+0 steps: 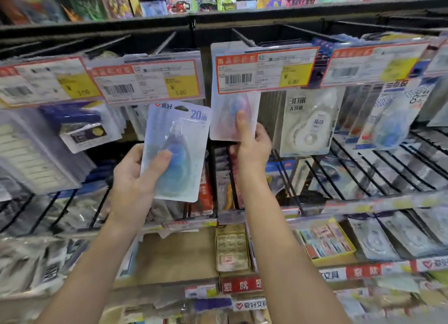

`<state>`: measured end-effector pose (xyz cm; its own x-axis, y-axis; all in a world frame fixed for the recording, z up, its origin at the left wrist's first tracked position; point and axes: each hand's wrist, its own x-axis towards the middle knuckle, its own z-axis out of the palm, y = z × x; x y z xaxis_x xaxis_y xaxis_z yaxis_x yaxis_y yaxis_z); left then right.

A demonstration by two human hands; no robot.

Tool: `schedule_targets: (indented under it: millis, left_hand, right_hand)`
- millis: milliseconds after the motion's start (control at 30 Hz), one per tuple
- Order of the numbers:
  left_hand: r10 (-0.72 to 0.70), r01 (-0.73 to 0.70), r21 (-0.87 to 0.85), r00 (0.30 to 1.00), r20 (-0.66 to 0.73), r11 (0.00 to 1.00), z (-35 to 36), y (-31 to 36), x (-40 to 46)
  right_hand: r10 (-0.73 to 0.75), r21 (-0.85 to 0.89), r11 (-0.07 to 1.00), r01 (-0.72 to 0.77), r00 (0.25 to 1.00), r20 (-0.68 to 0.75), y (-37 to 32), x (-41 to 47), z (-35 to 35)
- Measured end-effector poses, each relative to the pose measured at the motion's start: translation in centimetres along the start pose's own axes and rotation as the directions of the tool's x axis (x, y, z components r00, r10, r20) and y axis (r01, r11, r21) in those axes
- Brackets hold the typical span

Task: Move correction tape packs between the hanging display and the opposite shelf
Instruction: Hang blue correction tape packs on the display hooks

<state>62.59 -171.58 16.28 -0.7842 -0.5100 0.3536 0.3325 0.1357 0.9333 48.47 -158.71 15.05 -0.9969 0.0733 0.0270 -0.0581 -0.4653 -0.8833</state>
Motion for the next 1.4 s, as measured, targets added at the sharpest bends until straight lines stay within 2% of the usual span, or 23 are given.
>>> schedule_targets:
  millis: [367, 700, 967, 1067, 1167, 1267, 1333, 1400]
  left_hand:
    - [0.017, -0.016, 0.020, 0.999, -0.042, 1.000, 1.2, -0.2, -0.3]
    - [0.018, -0.018, 0.034, 1.000, -0.022, 0.999, 1.3, 0.1, 0.3]
    - [0.047, -0.047, 0.022, 0.999, -0.015, 0.999, 1.1, 0.5, 0.4]
    - [0.039, -0.039, 0.004, 0.999, -0.009, 0.999, 1.1, 0.3, 0.3]
    - [0.010, -0.010, -0.008, 1.000, 0.001, 1.000, 1.2, 0.0, 0.1]
    - [-0.012, 0.012, -0.007, 1.000, 0.016, 1.000, 1.5, 0.0, 0.2]
    - [-0.024, 0.025, -0.014, 0.999, 0.029, 1.000, 1.6, 0.0, 0.2]
    - [-0.025, 0.026, -0.019, 0.999, 0.043, 0.999, 1.7, 0.0, 0.3]
  right_hand:
    - [0.080, 0.038, 0.996, -0.080, 0.997, 0.009, 1.0, 2.2, 1.2]
    - [0.105, -0.005, 0.994, -0.105, 0.994, -0.016, 0.6, 3.5, 1.9]
    - [0.100, 0.089, 0.991, -0.098, 0.995, -0.019, 0.4, 3.4, 2.4]
    - [0.151, 0.082, 0.985, -0.151, 0.989, 0.006, 1.2, 3.7, 2.2]
    - [0.247, 0.016, 0.969, -0.247, 0.969, 0.033, 1.9, 3.7, 1.1]
    - [0.346, -0.141, 0.933, -0.331, 0.933, 0.100, 1.9, 2.8, -0.4]
    - [0.371, -0.316, 0.899, -0.304, 0.911, 0.179, 1.3, 1.7, -1.4]
    - [0.372, -0.500, 0.846, -0.186, 0.877, 0.304, 0.4, 0.5, -2.3]
